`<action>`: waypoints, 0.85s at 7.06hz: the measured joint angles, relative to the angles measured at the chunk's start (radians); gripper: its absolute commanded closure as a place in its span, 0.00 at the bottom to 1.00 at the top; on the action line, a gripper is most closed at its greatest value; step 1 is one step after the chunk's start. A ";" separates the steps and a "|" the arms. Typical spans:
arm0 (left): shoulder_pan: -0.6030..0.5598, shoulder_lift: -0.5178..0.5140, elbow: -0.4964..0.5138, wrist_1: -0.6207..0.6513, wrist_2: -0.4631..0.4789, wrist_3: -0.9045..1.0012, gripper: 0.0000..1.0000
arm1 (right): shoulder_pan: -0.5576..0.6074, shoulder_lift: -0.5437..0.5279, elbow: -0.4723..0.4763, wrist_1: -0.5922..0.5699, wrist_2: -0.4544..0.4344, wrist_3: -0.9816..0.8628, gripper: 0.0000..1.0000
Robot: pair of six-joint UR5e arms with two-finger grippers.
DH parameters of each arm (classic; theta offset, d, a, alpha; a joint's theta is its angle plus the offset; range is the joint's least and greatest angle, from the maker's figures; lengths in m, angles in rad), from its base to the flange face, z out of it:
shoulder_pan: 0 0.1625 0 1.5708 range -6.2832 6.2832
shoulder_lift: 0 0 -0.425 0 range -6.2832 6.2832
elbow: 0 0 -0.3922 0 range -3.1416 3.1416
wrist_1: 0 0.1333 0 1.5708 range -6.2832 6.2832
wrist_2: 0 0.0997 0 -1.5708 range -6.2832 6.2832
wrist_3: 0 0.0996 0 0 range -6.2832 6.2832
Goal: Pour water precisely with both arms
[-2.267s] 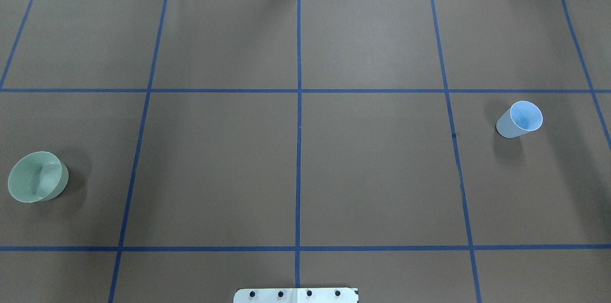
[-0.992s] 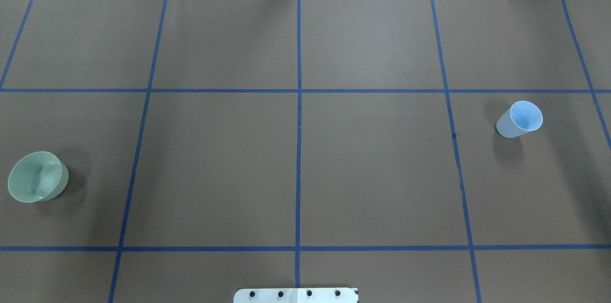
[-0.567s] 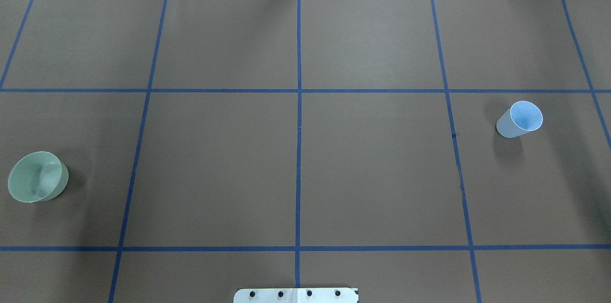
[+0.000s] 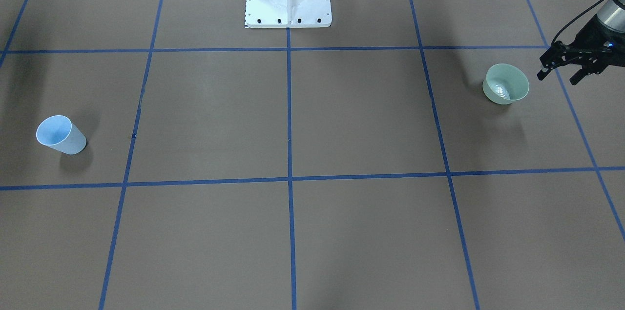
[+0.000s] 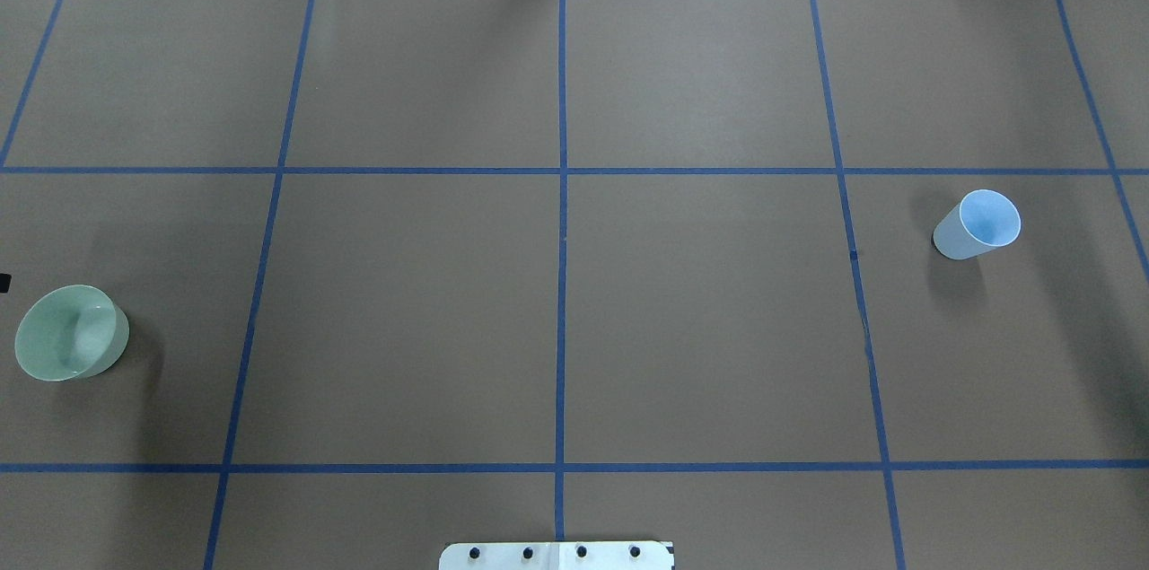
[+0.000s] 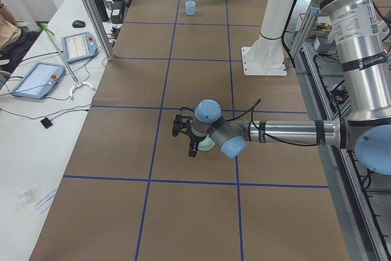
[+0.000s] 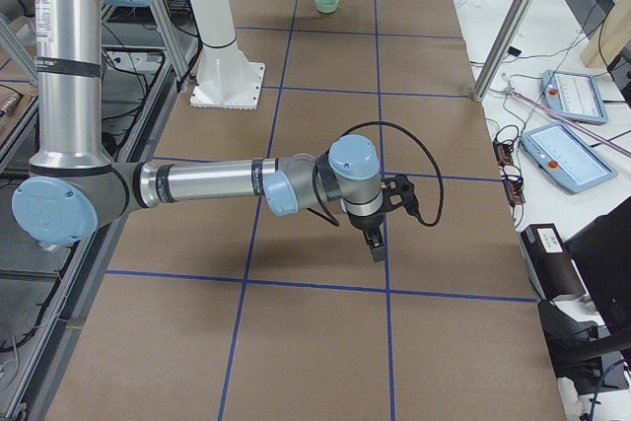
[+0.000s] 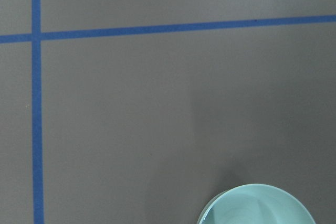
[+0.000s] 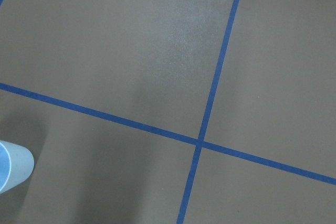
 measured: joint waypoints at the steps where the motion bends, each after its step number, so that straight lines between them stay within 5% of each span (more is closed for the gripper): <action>1: 0.037 0.001 0.009 -0.007 0.030 -0.005 0.00 | 0.000 0.000 -0.001 0.000 -0.001 -0.001 0.00; 3: 0.098 0.001 0.023 -0.020 0.062 -0.006 0.12 | 0.000 -0.001 -0.007 0.001 -0.002 -0.001 0.00; 5: 0.155 0.000 0.028 -0.023 0.079 -0.005 0.77 | 0.000 -0.001 -0.009 0.001 -0.003 -0.001 0.00; 6: 0.171 -0.003 0.032 -0.023 0.082 -0.005 1.00 | 0.000 -0.001 -0.009 0.002 -0.003 -0.001 0.00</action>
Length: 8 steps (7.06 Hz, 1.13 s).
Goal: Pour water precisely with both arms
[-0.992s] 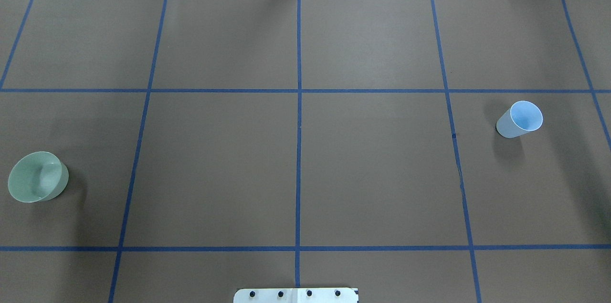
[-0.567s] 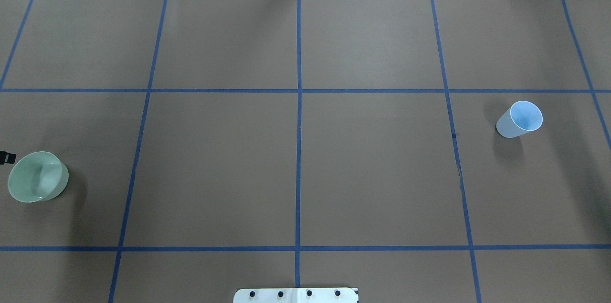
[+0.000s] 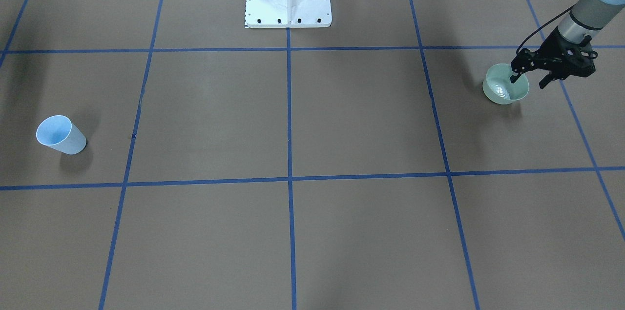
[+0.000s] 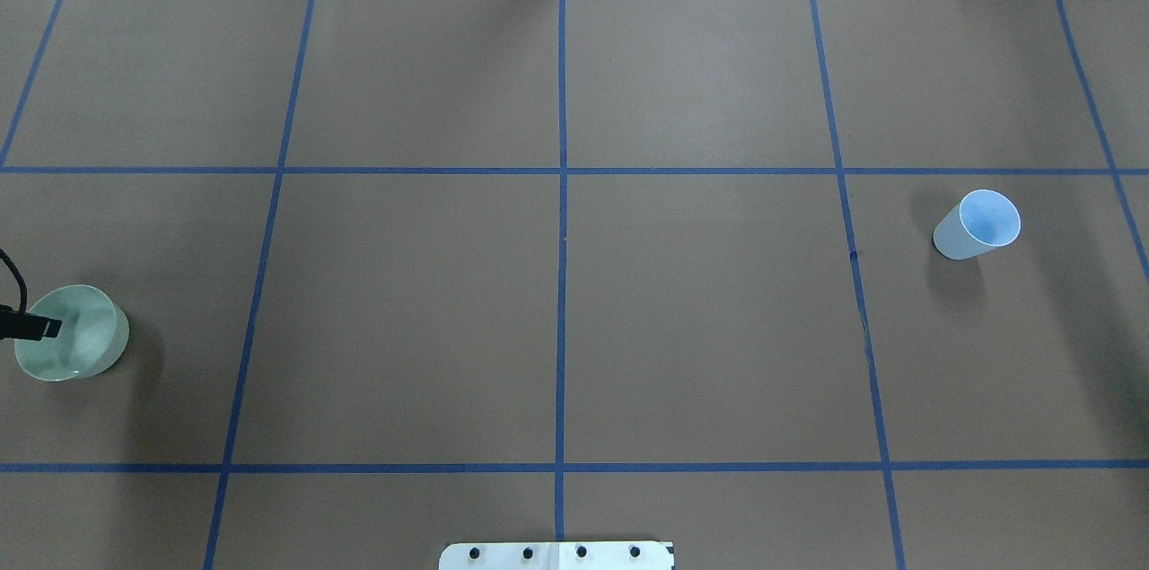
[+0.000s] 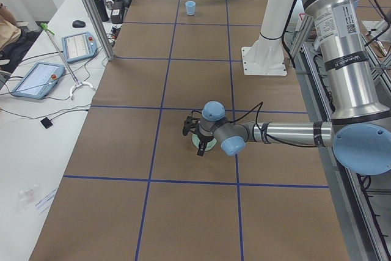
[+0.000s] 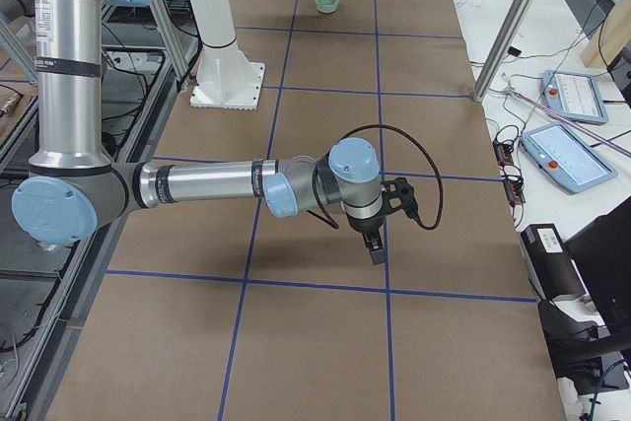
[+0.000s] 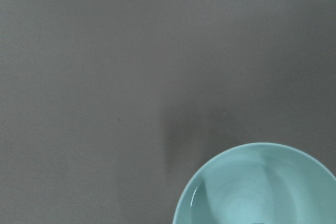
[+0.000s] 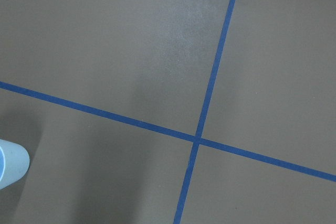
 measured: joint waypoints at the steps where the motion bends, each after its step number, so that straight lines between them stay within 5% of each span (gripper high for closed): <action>1: 0.008 -0.005 0.008 -0.002 0.002 0.000 1.00 | 0.000 0.001 0.000 0.001 0.000 0.000 0.00; 5: 0.012 -0.035 -0.013 -0.020 -0.024 -0.005 1.00 | 0.000 0.000 0.001 0.001 0.000 0.000 0.00; 8: 0.008 -0.208 -0.120 0.220 -0.113 -0.039 1.00 | 0.000 0.000 0.001 0.001 0.001 0.000 0.00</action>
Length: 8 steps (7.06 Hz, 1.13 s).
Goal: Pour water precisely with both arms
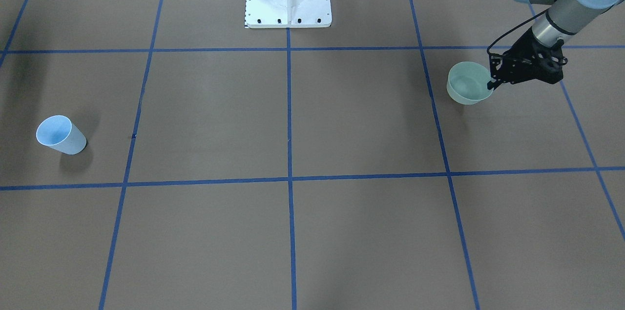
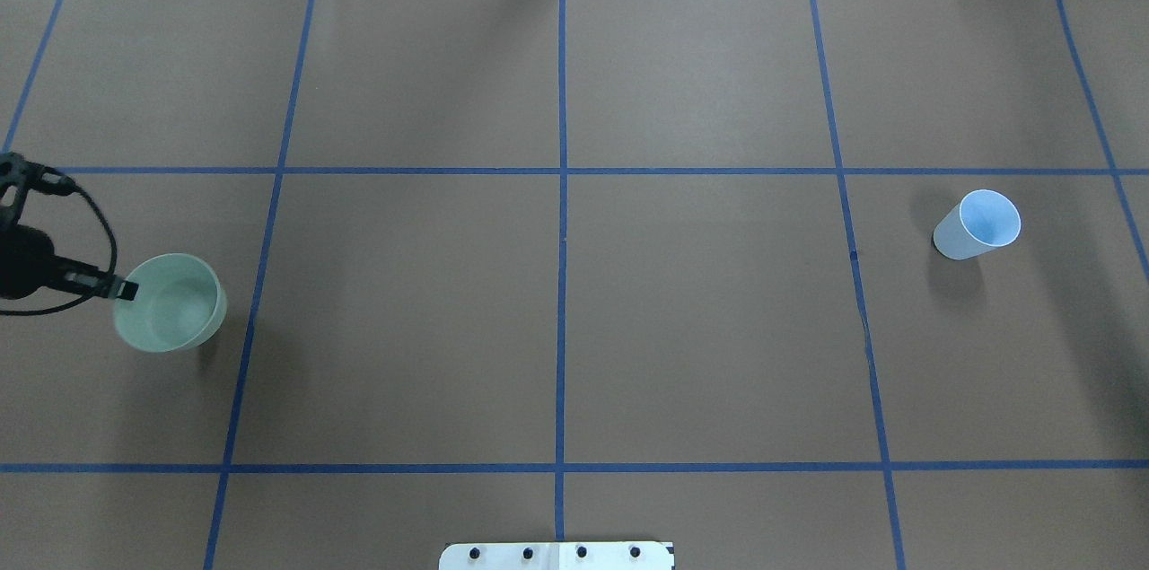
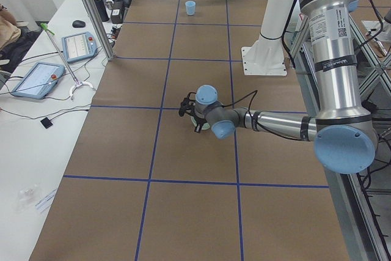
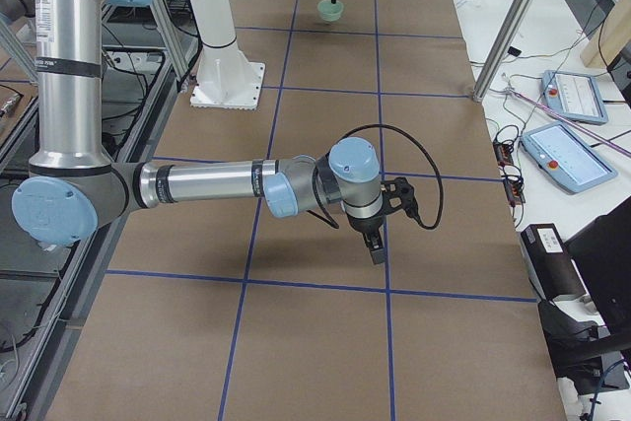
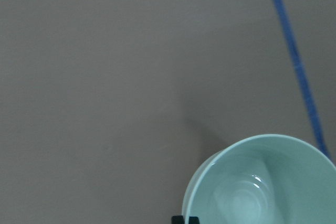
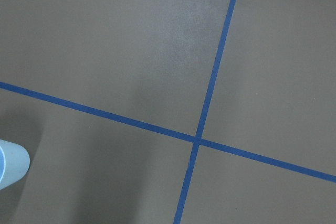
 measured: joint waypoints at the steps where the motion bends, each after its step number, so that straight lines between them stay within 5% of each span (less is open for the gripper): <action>1: 0.002 -0.120 -0.007 0.118 -0.004 -0.035 1.00 | 0.000 0.000 0.000 0.000 0.000 0.000 0.00; 3: 0.047 -0.400 0.060 0.302 0.004 -0.132 1.00 | 0.000 0.000 -0.001 0.000 0.000 0.000 0.00; 7: 0.226 -0.844 0.405 0.338 0.150 -0.304 1.00 | 0.000 0.002 -0.006 -0.001 0.000 0.001 0.00; 8: 0.244 -0.872 0.433 0.337 0.165 -0.313 0.83 | 0.000 0.002 -0.008 -0.002 0.000 0.002 0.00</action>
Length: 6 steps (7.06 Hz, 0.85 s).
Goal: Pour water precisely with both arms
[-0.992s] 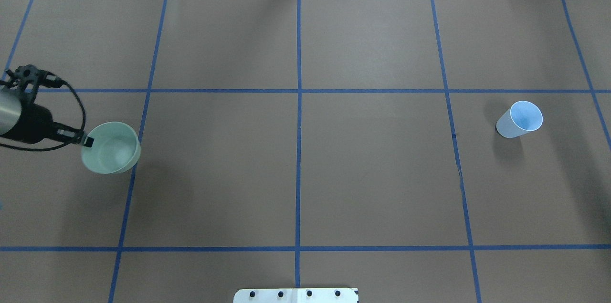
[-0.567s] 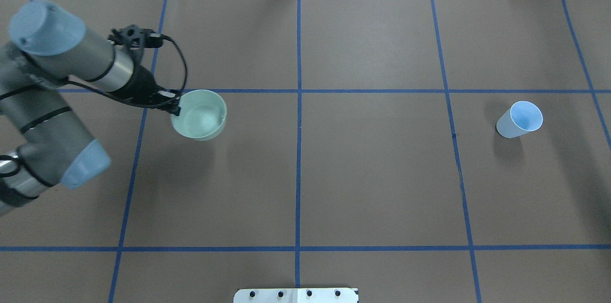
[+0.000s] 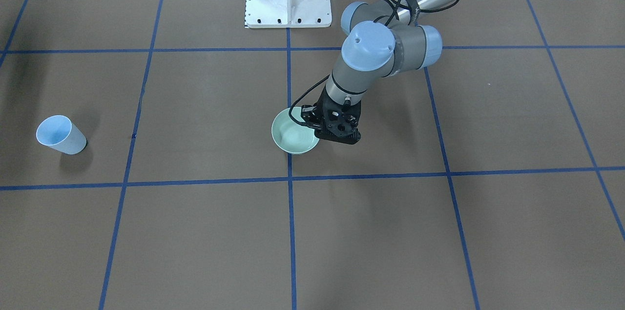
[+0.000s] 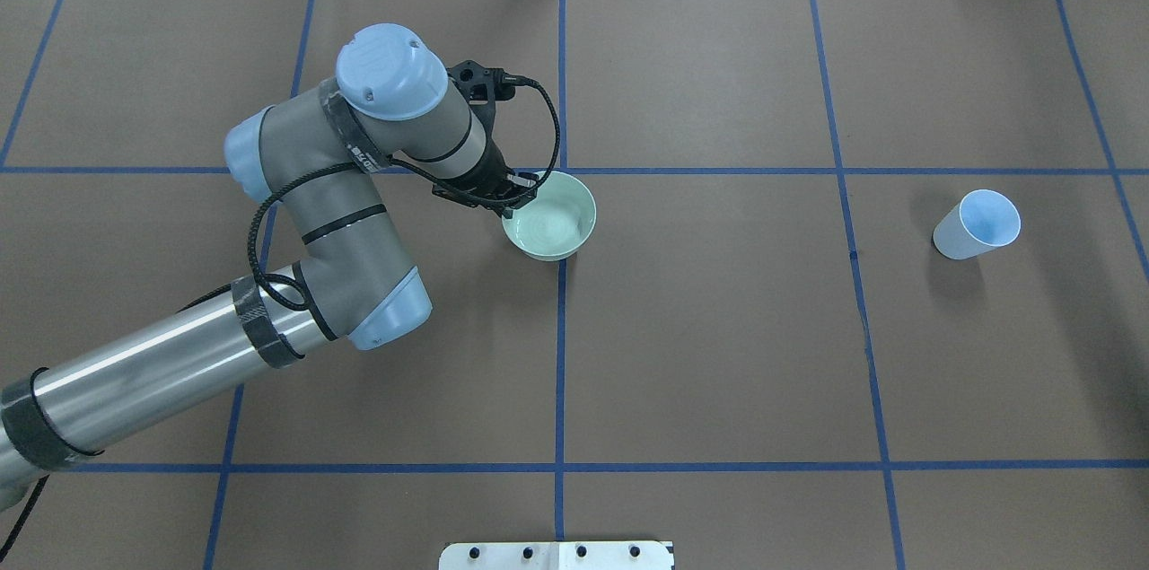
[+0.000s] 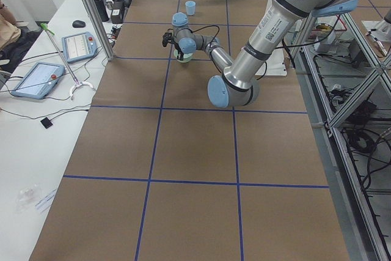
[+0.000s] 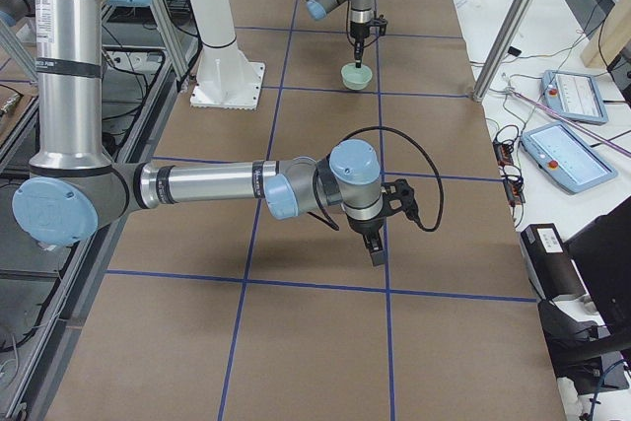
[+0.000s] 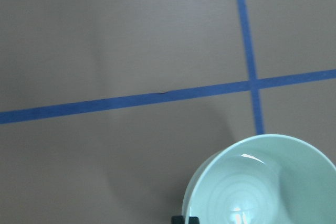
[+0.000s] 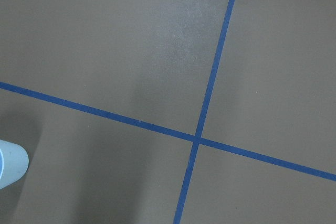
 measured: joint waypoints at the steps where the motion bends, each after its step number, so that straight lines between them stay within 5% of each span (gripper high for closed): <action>1: 0.013 -0.010 0.011 0.000 0.011 -0.003 0.47 | 0.000 0.000 -0.001 0.000 0.000 0.000 0.00; 2: 0.030 -0.013 0.016 0.000 0.031 -0.004 0.00 | 0.000 0.000 -0.001 0.000 0.001 0.000 0.00; 6: -0.004 -0.009 -0.053 0.067 0.054 0.000 0.00 | -0.004 0.006 0.003 0.001 0.012 0.044 0.00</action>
